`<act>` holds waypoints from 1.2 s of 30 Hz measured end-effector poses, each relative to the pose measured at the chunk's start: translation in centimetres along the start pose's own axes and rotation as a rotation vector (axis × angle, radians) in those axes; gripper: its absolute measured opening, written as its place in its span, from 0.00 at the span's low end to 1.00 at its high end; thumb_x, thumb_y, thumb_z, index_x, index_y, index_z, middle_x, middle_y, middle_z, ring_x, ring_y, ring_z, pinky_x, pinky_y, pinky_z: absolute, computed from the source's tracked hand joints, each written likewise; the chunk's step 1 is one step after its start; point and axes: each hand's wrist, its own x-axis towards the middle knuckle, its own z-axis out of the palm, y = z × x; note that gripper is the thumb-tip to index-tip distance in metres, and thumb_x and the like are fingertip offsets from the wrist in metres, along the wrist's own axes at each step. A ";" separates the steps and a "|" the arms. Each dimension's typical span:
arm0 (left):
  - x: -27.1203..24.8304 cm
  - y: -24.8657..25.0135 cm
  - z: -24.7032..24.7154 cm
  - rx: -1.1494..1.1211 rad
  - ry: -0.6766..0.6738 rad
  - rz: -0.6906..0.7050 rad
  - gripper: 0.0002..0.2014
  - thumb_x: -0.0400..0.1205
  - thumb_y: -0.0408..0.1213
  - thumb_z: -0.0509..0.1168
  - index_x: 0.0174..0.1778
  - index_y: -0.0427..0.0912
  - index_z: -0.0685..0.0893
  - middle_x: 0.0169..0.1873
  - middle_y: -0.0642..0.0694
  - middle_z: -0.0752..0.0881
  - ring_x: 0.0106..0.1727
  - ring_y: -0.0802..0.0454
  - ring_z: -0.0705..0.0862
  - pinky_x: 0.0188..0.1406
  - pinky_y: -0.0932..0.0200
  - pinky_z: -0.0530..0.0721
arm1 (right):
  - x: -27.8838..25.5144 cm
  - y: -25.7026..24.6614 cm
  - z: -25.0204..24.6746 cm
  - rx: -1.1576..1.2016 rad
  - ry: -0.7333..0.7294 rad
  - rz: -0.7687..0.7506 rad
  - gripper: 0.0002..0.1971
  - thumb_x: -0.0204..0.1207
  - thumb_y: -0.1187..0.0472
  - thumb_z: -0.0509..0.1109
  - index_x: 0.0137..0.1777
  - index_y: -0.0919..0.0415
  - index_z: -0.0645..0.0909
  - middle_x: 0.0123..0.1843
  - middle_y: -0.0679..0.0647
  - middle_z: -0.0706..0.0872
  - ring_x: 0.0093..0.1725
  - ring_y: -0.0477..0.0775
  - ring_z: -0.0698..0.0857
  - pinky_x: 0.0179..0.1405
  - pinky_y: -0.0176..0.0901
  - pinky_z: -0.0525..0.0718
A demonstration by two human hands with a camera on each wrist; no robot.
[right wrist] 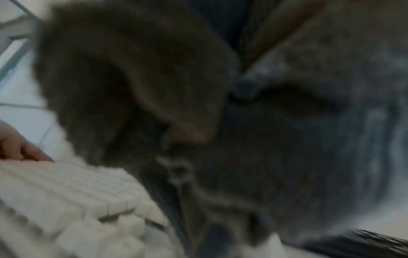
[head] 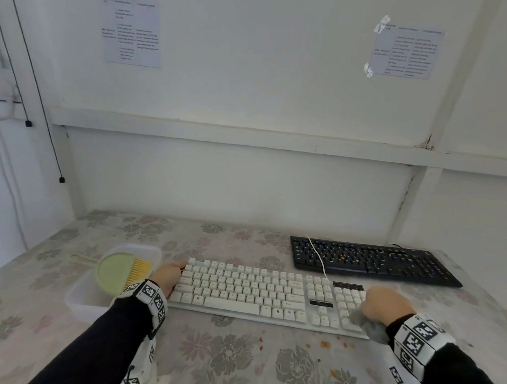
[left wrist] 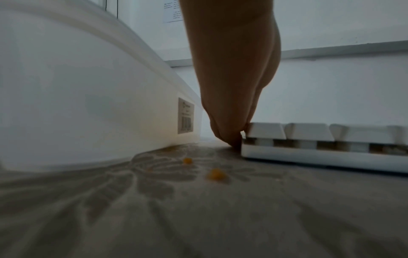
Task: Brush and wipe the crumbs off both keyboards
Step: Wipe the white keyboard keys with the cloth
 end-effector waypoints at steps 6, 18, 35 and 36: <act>-0.5 0.1 -1.8 0.214 -0.197 0.066 0.26 0.72 0.30 0.77 0.67 0.36 0.80 0.57 0.38 0.87 0.61 0.39 0.84 0.67 0.38 0.79 | -0.7 -7.1 0.1 0.103 0.075 -0.259 0.08 0.79 0.56 0.61 0.54 0.56 0.78 0.45 0.50 0.84 0.39 0.46 0.84 0.34 0.34 0.80; -0.2 1.6 -3.4 1.157 -0.442 0.107 0.73 0.60 0.54 0.82 0.81 0.45 0.28 0.83 0.43 0.53 0.83 0.44 0.54 0.81 0.43 0.56 | -1.2 -23.8 7.3 0.079 0.006 -0.520 0.08 0.82 0.64 0.56 0.59 0.60 0.70 0.61 0.60 0.82 0.47 0.53 0.78 0.45 0.40 0.77; 0.0 0.9 -4.8 1.197 -0.431 0.151 0.68 0.62 0.50 0.82 0.83 0.53 0.34 0.85 0.44 0.43 0.85 0.43 0.43 0.82 0.38 0.51 | -2.8 -29.5 9.2 0.073 0.008 -0.548 0.17 0.82 0.62 0.56 0.70 0.61 0.69 0.63 0.60 0.80 0.53 0.55 0.80 0.51 0.40 0.78; 0.1 0.9 -4.7 1.212 -0.419 0.132 0.68 0.63 0.50 0.82 0.83 0.51 0.33 0.84 0.42 0.40 0.85 0.43 0.42 0.82 0.39 0.51 | -2.8 -29.9 9.7 0.013 -0.017 -0.537 0.17 0.82 0.62 0.56 0.70 0.61 0.69 0.65 0.60 0.80 0.57 0.56 0.81 0.54 0.40 0.77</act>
